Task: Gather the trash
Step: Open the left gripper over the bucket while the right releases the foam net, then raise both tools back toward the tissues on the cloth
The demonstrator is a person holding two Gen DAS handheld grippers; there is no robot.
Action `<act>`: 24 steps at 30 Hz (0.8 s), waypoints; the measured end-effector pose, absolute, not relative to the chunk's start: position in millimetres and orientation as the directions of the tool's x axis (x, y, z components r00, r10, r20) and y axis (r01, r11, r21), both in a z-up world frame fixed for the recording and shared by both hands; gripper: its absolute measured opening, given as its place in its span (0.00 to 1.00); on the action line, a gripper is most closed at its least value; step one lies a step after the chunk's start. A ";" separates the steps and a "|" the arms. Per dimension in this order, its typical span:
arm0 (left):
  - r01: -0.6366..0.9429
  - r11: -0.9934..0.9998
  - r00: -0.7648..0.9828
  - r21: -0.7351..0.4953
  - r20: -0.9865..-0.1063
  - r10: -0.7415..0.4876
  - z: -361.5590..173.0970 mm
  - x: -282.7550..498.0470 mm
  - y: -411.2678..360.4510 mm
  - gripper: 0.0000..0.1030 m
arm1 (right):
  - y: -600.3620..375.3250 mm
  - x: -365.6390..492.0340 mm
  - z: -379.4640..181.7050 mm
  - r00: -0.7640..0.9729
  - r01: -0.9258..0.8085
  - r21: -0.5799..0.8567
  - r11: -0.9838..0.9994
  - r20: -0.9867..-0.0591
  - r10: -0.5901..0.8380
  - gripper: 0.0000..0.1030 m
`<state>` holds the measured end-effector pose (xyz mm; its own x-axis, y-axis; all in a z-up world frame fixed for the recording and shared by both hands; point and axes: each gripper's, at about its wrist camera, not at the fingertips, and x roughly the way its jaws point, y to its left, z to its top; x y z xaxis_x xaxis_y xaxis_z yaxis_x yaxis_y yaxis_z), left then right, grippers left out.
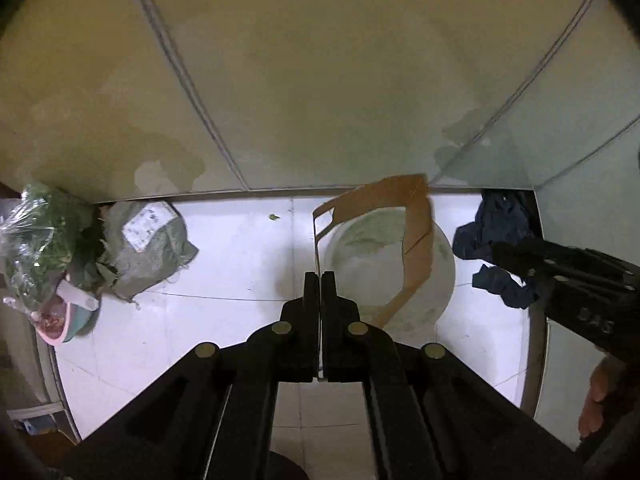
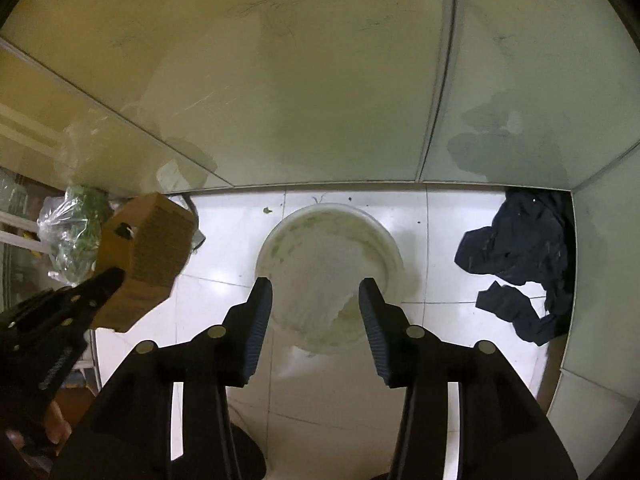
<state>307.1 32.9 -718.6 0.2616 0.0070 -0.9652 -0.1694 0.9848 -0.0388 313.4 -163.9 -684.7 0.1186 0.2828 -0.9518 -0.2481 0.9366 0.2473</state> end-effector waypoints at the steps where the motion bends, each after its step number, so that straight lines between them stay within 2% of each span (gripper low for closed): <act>1: -0.166 0.985 0.258 -0.047 -0.966 -0.002 -721.4 309.5 29.8 0.00 | -166.6 313.2 -681.7 0.131 -0.242 0.237 0.941 -0.953 0.273 0.40; 4: -0.154 0.985 0.256 -0.075 -0.966 -0.033 -725.6 317.5 16.5 0.02 | -170.9 313.6 -673.0 0.157 -0.226 0.220 0.949 -0.953 0.258 0.41; 8: -0.131 0.986 0.238 -0.107 -0.969 -0.073 -726.7 327.3 4.0 0.32 | -182.0 315.2 -654.8 0.189 -0.206 0.225 0.952 -0.946 0.265 0.41; 12: -0.087 0.992 0.230 -0.093 -0.970 -0.071 -709.9 328.7 -3.8 0.32 | -183.3 314.2 -638.6 0.211 -0.214 0.195 0.957 -0.948 0.240 0.41; 16: -0.063 0.994 0.237 -0.087 -0.969 -0.070 -669.1 322.9 -0.7 0.35 | -182.0 310.5 -606.5 0.234 -0.221 0.189 0.957 -0.942 0.240 0.41; 19: -0.054 0.995 0.264 -0.087 -0.962 -0.070 -621.6 315.3 5.4 0.42 | -181.4 307.0 -576.4 0.249 -0.225 0.191 0.956 -0.937 0.245 0.41; 24: -0.030 0.997 0.330 -0.077 -0.942 -0.063 -527.1 302.0 17.1 0.48 | -172.5 294.7 -500.2 0.298 -0.235 0.165 0.958 -0.926 0.232 0.41</act>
